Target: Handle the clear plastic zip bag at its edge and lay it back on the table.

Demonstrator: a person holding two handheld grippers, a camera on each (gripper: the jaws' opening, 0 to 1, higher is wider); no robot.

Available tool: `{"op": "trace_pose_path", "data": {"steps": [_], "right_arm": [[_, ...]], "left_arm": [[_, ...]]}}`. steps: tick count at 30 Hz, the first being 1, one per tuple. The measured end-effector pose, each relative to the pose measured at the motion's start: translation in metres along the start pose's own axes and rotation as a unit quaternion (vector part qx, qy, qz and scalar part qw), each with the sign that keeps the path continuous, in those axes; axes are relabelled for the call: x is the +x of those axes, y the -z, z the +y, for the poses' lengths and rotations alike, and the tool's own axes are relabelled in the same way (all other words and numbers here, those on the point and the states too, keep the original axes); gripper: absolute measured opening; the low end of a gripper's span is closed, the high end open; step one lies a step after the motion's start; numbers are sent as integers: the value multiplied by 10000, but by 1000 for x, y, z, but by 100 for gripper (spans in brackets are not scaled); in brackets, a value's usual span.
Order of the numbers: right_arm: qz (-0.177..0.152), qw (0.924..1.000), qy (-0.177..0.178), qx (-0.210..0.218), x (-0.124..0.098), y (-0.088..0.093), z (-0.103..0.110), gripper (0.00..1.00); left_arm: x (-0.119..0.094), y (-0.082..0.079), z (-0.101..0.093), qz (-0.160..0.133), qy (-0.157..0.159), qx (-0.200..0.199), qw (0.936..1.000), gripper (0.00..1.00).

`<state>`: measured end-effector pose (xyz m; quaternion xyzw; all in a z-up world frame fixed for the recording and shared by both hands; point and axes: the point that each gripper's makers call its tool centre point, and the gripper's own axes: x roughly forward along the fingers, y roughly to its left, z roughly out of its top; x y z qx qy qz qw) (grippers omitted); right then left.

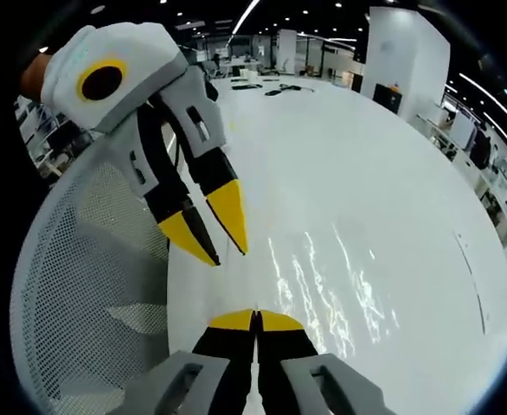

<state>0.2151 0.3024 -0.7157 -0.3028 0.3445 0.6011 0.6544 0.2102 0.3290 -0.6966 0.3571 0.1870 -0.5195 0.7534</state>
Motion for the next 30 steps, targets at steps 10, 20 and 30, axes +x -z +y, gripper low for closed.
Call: {"op": "trace_pose_path", "data": {"steps": [10, 20, 30], "right_arm": [[-48, 10000, 61, 13, -3, -5, -4, 0], [-243, 9992, 265, -145, -14, -16, -12, 0], [-526, 9920, 910, -703, -33, -37, -28, 0]], "left_arm": [[0, -1, 2, 14, -28, 74, 10000, 5], [2, 4, 5, 176, -24, -39, 9998, 0], [-2, -5, 15, 196, -147, -119, 9996, 0]]}}
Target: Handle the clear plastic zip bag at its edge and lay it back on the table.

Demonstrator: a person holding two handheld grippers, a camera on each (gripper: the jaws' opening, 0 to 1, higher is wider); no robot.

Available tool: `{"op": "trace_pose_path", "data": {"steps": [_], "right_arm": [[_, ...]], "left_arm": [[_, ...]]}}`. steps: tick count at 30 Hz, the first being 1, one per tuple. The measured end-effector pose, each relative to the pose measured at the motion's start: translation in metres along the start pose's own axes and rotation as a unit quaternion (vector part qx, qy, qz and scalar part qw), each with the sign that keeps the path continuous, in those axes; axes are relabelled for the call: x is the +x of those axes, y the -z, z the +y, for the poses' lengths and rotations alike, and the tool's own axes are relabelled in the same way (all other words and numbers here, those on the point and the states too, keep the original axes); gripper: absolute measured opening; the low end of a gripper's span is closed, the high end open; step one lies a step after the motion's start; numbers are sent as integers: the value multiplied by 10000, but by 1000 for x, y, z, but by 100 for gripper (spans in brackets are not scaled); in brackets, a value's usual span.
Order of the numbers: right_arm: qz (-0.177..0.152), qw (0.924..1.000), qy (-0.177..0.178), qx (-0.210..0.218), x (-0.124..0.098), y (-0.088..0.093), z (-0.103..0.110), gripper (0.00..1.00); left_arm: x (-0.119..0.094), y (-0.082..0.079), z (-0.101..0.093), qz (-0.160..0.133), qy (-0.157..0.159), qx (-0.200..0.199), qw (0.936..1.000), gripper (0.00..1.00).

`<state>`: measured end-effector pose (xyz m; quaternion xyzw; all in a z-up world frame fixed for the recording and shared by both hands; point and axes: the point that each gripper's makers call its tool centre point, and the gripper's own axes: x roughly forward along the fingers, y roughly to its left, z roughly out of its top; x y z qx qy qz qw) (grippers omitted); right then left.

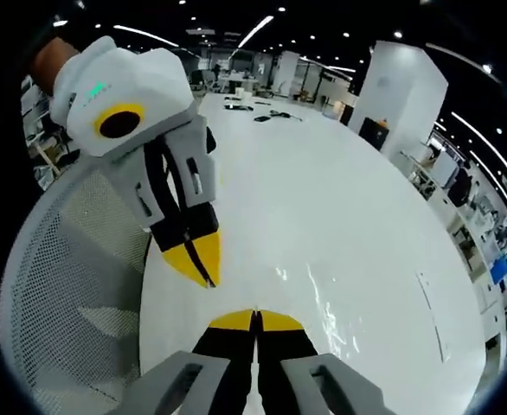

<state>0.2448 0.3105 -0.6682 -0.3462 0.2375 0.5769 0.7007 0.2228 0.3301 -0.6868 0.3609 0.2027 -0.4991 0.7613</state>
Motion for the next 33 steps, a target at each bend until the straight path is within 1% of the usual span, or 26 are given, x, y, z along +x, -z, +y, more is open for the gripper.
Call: {"op": "trace_pose_path", "data": {"steps": [2, 3, 4, 5, 8, 9, 14, 22, 23, 27, 28, 30, 33], "right_arm": [[-76, 9996, 221, -163, -4, -6, -7, 0], [-107, 9995, 255, -174, -5, -10, -8, 0], [-152, 9992, 311, -193, -7, -13, -9, 0], [-198, 9987, 406, -235, -8, -16, -12, 0], [-259, 9967, 648, -426, -12, -23, -20, 0], [-282, 9963, 683, -432, -13, -24, -22, 0], [-380, 9943, 880, -469, -19, -29, -34, 0], [-465, 9911, 1162, -456, -26, -34, -49, 0], [-456, 9903, 1228, -463, -27, -34, -53, 0], [-500, 9890, 1313, -469, -31, -39, -57, 0], [-519, 9879, 1381, -485, -33, -40, -60, 0], [-549, 9868, 1451, -456, -35, -41, -64, 0], [-563, 9868, 1466, -405, -36, -40, -64, 0]], "left_arm": [[-1, -1, 3, 29, -36, 10, 10000, 0], [-2, -1, 4, 82, -80, 83, 9999, 0], [-3, 1, 8, 245, -134, 358, 9990, 0], [-3, 0, 8, 283, -144, 407, 9987, 0], [-2, -7, 9, 260, -156, 388, 9988, 0], [-2, -8, 9, 259, -164, 382, 9988, 0], [-4, -7, 12, 247, -183, 283, 9991, 0], [-5, -7, 13, 255, -194, 245, 9992, 0], [-5, -8, 13, 251, -191, 240, 9992, 0], [-5, -11, 15, 240, -212, 294, 9991, 0], [-6, -15, 16, 213, -263, 321, 9989, 0], [-6, -16, 19, 195, -308, 311, 9989, 0], [-7, -17, 22, 176, -345, 274, 9989, 0]]}}
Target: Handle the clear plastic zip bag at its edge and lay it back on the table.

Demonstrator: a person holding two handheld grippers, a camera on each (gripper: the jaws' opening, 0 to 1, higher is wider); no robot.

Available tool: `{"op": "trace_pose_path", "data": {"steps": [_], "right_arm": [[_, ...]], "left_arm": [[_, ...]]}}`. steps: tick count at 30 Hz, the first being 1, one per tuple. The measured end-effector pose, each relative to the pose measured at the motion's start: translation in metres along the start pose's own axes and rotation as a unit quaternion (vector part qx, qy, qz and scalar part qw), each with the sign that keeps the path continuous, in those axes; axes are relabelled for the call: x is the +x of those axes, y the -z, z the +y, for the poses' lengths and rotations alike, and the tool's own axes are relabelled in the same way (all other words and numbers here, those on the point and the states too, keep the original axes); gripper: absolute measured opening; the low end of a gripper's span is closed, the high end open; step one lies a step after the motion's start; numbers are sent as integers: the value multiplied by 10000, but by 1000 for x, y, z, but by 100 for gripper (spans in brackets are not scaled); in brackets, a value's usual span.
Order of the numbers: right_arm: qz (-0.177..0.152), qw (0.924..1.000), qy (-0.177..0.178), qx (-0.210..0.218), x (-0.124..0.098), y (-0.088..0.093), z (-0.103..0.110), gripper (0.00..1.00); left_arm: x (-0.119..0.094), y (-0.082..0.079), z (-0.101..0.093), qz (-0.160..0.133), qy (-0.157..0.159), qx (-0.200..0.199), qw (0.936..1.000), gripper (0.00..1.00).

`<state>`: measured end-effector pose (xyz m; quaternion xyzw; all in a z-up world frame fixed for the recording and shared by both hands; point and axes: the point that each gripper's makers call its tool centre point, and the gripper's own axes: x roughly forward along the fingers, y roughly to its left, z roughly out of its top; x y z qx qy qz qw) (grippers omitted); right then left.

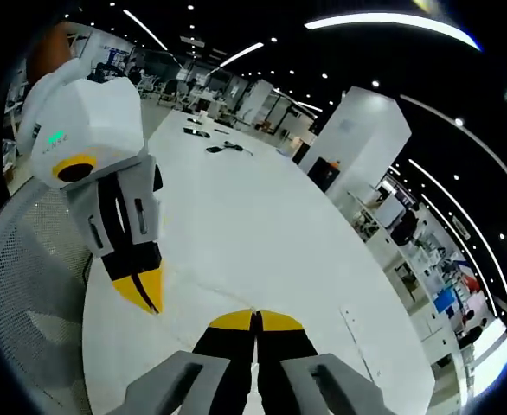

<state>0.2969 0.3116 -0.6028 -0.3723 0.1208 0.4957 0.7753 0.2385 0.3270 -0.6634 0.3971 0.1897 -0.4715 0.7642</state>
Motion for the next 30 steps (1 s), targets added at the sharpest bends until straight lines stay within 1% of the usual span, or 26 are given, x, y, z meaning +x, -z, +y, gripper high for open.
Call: {"op": "trace_pose_path", "data": {"steps": [4, 7, 10, 11, 14, 16, 19, 22, 24, 27, 30], "right_arm": [[77, 9999, -86, -24, 2, 7, 8, 0], [127, 9997, -209, -86, 4, 12, 18, 0], [169, 9994, -293, -110, 5, 16, 25, 0], [193, 9992, -336, -133, 7, 18, 28, 0], [285, 9984, -415, -269, 10, 24, 34, 0], [331, 9980, -440, -323, 12, 27, 37, 0], [372, 9975, -491, -336, 13, 30, 41, 0], [470, 9967, -535, -394, 16, 36, 43, 0], [540, 9963, -565, -364, 18, 42, 44, 0], [636, 9957, -622, -260, 21, 49, 46, 0], [692, 9954, -624, -228, 24, 54, 47, 0]], "left_arm": [[3, 3, 3, 21, -51, 22, 10000, 0], [4, 7, 7, -4, -84, -125, 9999, 0], [4, 11, 6, 19, -68, -192, 9998, 0], [5, 13, 6, 12, -46, -278, 9996, 0], [8, 14, 2, -130, 67, -835, 9964, 0], [8, 16, 4, -141, 28, -874, 9961, 1], [8, 18, 0, -126, 31, -880, 9960, 2], [8, 23, 1, -95, 12, -912, 9958, 4], [6, 25, 3, -132, -25, -996, 9949, 5], [2, 27, 5, -192, -72, -1141, 9933, 8], [-1, 30, 5, -218, -98, -1183, 9927, 9]]}}
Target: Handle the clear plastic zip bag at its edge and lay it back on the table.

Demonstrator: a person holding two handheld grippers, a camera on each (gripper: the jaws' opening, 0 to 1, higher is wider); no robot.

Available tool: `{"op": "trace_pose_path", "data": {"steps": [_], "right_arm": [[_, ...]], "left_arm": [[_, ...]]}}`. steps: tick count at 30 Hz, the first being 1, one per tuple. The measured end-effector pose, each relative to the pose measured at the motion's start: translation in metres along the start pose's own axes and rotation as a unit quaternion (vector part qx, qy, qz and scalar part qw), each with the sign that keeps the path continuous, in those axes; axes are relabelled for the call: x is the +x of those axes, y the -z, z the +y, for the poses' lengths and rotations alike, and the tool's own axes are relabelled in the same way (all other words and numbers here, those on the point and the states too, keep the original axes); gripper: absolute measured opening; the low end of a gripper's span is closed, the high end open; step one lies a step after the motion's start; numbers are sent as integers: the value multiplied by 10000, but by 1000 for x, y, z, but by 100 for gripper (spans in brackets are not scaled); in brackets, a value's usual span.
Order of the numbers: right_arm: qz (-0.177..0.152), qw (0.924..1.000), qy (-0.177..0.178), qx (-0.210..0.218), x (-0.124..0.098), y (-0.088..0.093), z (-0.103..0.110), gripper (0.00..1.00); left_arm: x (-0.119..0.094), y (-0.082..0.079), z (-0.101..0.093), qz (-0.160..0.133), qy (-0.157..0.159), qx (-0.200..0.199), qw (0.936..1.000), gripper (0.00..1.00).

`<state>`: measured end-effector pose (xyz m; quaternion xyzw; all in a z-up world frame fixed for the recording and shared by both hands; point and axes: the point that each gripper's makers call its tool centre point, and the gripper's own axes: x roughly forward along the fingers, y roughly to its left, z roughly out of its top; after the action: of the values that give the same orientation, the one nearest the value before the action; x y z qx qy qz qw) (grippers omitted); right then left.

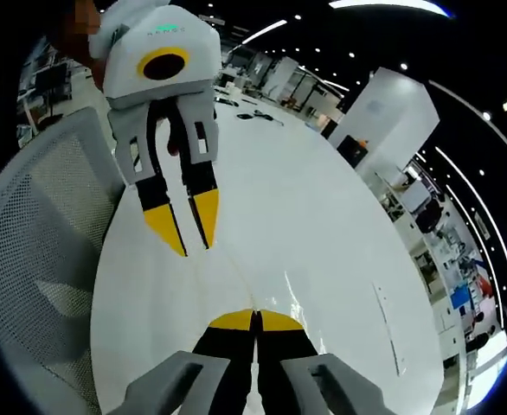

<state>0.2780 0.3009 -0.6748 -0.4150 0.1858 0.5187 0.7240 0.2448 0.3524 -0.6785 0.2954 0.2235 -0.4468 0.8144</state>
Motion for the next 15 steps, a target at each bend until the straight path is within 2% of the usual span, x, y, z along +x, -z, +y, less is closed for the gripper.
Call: {"op": "trace_pose_path", "data": {"steps": [2, 9, 15], "right_arm": [[32, 10000, 11, -32, 3, 3, 0, 0], [53, 9995, 105, -304, 10, 10, -4, 0], [135, 9984, 201, -512, 16, 16, -7, 0]], "left_arm": [[-3, 3, 2, -16, -52, -22, 10000, 10], [-15, 15, 6, -74, -273, -219, 9994, 26], [-24, 19, 1, -131, -392, -460, 9981, 31]]}}
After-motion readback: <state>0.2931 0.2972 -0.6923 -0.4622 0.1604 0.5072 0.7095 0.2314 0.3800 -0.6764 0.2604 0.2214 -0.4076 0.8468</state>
